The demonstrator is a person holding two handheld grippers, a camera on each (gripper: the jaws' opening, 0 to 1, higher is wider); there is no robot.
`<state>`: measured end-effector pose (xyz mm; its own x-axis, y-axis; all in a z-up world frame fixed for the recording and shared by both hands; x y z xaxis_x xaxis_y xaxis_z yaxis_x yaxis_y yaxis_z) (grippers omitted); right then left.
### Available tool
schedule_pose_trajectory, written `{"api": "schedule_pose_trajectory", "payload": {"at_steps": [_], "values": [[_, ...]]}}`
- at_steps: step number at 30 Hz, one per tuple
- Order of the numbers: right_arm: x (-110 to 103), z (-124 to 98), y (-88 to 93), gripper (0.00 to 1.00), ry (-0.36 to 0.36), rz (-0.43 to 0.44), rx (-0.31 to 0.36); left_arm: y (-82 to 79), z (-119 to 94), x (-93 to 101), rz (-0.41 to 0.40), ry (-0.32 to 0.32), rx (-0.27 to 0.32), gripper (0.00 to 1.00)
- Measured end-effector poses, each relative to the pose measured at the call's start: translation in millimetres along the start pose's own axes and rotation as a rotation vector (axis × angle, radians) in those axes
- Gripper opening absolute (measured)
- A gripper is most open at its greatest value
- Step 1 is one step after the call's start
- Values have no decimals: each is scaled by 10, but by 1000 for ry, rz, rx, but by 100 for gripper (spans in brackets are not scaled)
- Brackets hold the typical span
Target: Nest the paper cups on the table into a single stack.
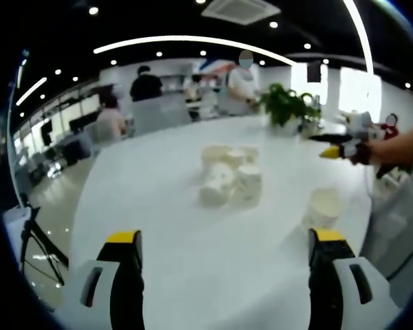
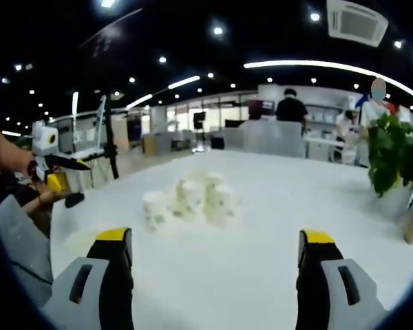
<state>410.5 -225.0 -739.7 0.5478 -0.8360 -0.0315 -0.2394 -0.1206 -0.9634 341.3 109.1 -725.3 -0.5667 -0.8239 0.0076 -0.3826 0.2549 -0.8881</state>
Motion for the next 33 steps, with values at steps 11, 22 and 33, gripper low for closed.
{"api": "schedule_pose_trajectory", "payload": {"at_steps": [11,22,33], "values": [[65,173,29,100,-5,0,-2,-10,53,-42,-63,7,27,100],[137,385,34,100,-13,15,6,5,107,-68,-64,2,32,100],[96,647,13,96,-46,0,2,88,157,-49,-53,13,3,100]]}}
Point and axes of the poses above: the point that each gripper's makers call its tool centre point, and the gripper's own axes: z roughly forward along the fingers, x roughly to its right, y roughly out of its underside, the point moved 1 cm from there along -z, roughly backward along the fingers
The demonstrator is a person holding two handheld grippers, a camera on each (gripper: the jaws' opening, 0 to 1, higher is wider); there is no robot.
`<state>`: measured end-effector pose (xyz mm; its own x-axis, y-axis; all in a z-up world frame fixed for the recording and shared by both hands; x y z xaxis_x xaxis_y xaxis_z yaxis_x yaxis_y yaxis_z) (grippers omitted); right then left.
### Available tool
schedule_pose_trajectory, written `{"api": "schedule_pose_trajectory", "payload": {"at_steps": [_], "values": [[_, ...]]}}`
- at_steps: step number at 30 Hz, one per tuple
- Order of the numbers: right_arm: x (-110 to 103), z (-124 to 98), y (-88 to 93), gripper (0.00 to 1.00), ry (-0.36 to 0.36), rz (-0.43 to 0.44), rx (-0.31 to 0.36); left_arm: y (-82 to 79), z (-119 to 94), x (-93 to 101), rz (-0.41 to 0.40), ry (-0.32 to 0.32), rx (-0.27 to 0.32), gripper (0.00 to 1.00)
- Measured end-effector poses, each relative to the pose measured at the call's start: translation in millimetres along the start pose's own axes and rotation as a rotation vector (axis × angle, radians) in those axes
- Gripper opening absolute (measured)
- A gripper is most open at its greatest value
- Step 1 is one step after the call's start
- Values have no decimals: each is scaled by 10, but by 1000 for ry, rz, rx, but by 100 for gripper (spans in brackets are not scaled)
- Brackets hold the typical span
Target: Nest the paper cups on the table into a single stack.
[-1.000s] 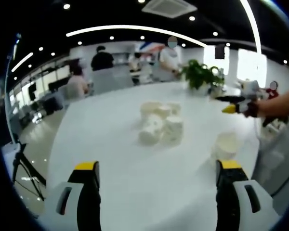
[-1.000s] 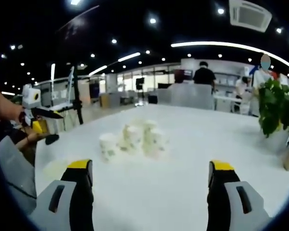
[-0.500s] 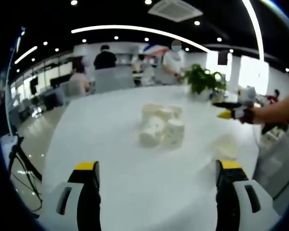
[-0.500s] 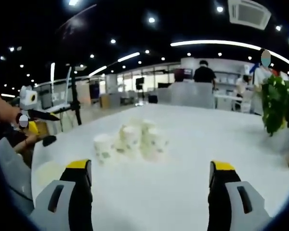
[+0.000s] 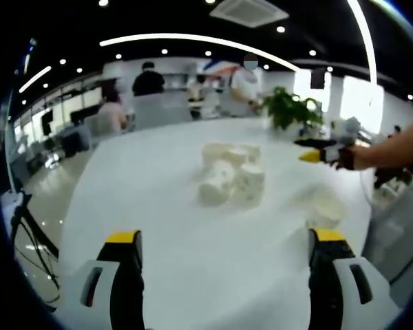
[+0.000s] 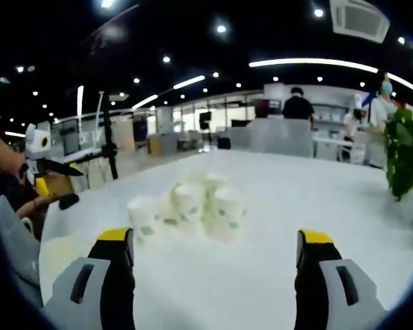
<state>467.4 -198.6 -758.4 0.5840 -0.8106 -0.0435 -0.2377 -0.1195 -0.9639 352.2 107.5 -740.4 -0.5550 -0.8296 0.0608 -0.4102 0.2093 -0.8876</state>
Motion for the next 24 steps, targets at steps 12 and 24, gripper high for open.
{"api": "schedule_pose_trajectory", "payload": {"at_steps": [12,24], "values": [[56,237,25,89,-6,-23,-30,7,-18,-60,-18,-20,2,100],[186,490,128,83,-3,-30,-59,89,-59,-105,-35,-33,-13,100]]}}
Point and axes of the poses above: the point that each gripper's makers call its tool centre point, and the gripper's own axes: z roughly forward along the fingers, x roughly to its right, y roughly out of its underside, the point moved 1 cm from there along -z, roughly backward along the fingers
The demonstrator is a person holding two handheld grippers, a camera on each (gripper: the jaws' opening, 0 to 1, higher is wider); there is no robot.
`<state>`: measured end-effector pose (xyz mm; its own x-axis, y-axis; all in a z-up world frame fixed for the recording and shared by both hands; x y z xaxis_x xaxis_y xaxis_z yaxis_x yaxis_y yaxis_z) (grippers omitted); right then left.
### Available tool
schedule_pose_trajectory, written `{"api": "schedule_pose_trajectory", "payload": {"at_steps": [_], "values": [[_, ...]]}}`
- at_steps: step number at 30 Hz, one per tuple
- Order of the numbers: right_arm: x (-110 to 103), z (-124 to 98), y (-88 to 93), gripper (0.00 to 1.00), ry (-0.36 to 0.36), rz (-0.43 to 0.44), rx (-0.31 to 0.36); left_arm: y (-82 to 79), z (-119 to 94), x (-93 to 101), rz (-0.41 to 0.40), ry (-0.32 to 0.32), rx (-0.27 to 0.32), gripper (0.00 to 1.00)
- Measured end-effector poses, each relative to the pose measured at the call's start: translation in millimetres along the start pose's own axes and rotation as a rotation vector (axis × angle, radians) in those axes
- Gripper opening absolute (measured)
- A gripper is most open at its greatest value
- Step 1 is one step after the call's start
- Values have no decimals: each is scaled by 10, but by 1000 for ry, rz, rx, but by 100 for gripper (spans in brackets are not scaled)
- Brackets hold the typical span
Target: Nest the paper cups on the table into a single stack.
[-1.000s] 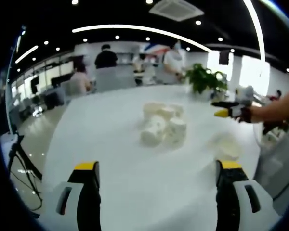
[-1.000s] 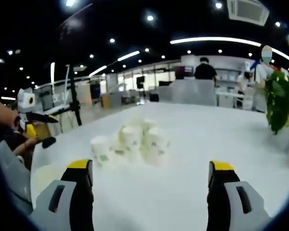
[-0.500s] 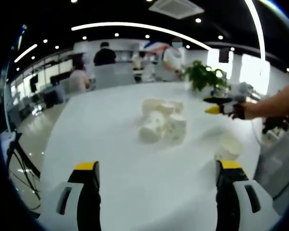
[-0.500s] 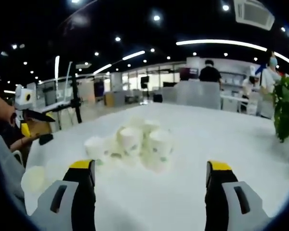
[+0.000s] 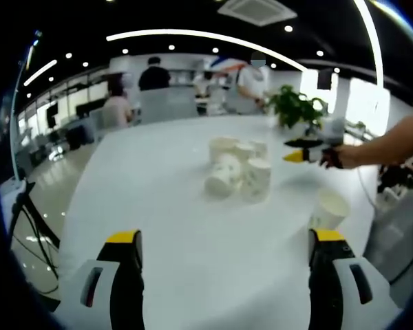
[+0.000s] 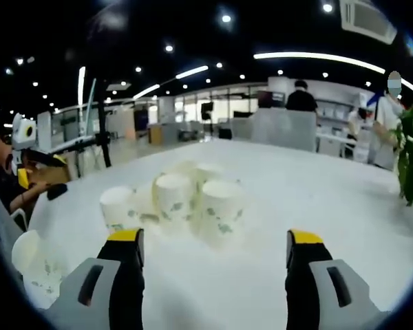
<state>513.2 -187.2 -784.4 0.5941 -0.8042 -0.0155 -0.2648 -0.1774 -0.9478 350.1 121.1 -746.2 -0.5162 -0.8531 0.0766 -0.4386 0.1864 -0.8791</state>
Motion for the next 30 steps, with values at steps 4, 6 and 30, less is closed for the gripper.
{"api": "schedule_pose_trajectory", "payload": {"at_steps": [4,6,30], "values": [[9,94,-17,81,-7,-9,0,9,-17,-19,1,-5,-3,100],[10,154,-22,81,-10,-10,-5,18,-24,-22,1,-6,-6,100],[114,588,64,57,24,29,-20,163,-93,-50,-4,-12,-32,100]]}}
Point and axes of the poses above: the point that each gripper's makers call its tool centre point, and the gripper's own axes: z roughly forward along the fingers, x roughly to its right, y roughly out of its underside, the point moved 1 cm from there along -z, roughly backward along the fingers
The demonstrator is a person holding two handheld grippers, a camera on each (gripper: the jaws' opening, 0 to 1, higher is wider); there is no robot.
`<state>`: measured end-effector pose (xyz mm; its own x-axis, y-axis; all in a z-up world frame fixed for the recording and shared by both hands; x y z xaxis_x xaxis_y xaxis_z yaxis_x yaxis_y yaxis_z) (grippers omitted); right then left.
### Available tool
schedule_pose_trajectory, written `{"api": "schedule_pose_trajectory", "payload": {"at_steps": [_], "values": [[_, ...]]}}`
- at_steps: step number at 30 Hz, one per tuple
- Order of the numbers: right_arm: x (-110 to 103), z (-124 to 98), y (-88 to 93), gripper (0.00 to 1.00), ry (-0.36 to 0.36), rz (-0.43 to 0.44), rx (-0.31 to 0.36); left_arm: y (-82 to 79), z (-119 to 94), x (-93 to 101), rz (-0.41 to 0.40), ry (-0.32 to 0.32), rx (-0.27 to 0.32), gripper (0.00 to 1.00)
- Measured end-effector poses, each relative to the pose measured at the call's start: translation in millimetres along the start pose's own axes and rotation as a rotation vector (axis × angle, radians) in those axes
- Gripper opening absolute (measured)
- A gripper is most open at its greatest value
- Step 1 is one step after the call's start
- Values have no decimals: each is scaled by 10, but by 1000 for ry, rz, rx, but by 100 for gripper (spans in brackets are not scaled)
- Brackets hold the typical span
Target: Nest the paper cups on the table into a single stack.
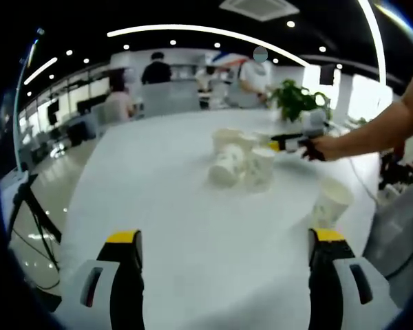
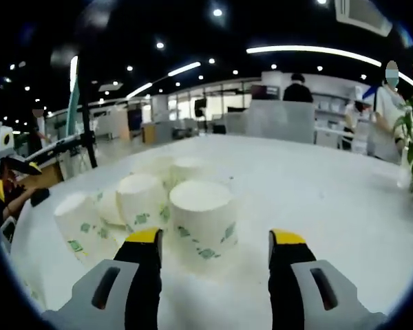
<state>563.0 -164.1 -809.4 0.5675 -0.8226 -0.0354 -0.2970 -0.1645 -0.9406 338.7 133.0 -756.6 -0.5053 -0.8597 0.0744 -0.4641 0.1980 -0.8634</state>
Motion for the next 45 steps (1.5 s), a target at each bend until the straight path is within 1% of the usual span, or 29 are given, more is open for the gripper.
{"api": "schedule_pose_trajectory", "payload": {"at_steps": [4,7,14,17,20,29,36,39,45], "values": [[-27,52,54,52,-6,-25,-23,-8,12,13,-2,2,1,100],[-36,65,63,46,-5,-16,-27,-14,20,28,2,4,1,100],[-91,123,50,45,-43,-27,-33,-24,13,29,1,0,4,100],[-103,153,94,38,-59,-22,-57,-11,7,36,1,0,0,100],[-102,148,88,37,-57,-17,-55,-11,-3,39,1,-3,0,100],[-113,124,69,37,-57,-36,-58,-7,-21,23,-2,-7,5,100],[-95,105,4,37,-54,-42,-53,-2,-18,55,-3,0,4,100],[-78,95,-45,37,-52,-22,-51,-11,-10,60,-2,1,5,100],[-56,86,-148,37,-50,-32,-46,-46,5,76,1,6,10,100]]}}
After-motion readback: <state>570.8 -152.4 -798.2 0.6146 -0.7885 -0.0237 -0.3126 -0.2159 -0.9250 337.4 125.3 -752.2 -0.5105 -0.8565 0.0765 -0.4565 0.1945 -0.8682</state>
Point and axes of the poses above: the point that each gripper's makers call its tool centre point, and the gripper's own axes: z roughly forward along the fingers, x roughly to its right, y roughly out of its underside, the point moved 1 cm from there along -z, roughly backward along the fingers
